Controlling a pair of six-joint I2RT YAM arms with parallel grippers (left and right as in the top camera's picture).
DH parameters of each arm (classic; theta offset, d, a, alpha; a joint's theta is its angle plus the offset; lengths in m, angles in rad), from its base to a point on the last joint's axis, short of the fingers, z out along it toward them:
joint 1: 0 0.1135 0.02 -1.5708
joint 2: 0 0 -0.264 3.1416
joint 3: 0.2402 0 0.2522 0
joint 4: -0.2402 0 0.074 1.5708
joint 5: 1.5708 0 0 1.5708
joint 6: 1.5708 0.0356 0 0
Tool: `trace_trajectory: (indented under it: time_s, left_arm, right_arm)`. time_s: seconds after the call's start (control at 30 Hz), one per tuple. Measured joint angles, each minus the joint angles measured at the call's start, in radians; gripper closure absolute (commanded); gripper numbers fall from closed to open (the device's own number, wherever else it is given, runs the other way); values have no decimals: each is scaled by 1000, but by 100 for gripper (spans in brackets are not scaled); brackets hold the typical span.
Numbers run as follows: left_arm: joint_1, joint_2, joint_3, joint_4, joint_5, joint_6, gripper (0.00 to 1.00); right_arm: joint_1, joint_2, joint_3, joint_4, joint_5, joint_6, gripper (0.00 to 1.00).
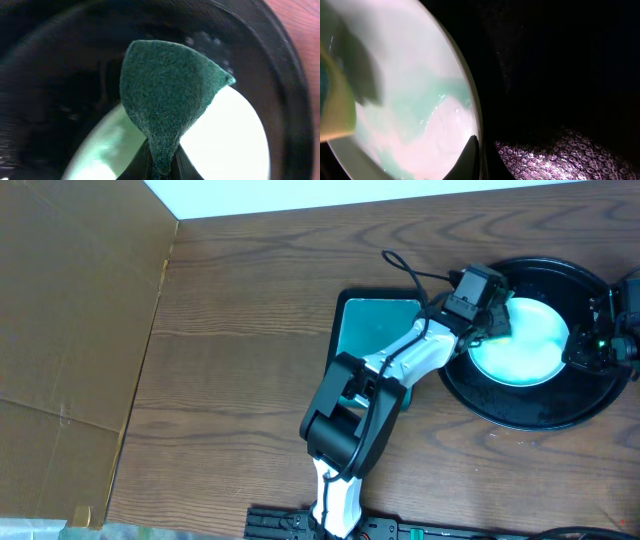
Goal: Clean dirty plates on tray and stack at the side
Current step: 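Scrub the last plate with the sponge, right gripper holding its rim, then return the sponge to the teal tray and lift the plate rightward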
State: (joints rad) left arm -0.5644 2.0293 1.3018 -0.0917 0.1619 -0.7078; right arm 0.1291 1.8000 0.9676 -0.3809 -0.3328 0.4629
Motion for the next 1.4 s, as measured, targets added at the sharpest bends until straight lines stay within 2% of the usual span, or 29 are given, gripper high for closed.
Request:
trace_trajectory:
  time_s: [0.13,0.27,0.6,0.77,0.93,1.13,1.27,1.4]
  left_arm:
    - [-43,0,0,7,18,-4,93]
    - [-81,0,-8,8,-26,2,93]
    - [-80,0,-37,-10,-292,142,92]
    - [-55,-1,-37,-6,-369,209,93]
    - [-2,-55,-39,-10,-370,219,93]
    - [151,-278,-47,-48,-299,219,93]
    - [208,-404,-46,-150,-271,220,93]
    - [270,-431,-45,-311,-249,221,93]
  right_arm:
    - [0,0,0,0,3,0,99]
    - [0,0,0,0,5,0,99]
    - [0,0,0,-1,6,0,99]
    - [0,0,0,-1,8,-21,99]
    - [1,-12,0,-8,32,-42,99]
    - [-2,-78,0,3,111,-134,99]
    - [8,-154,0,34,152,-251,99]
    - [64,-231,0,51,257,-383,99]
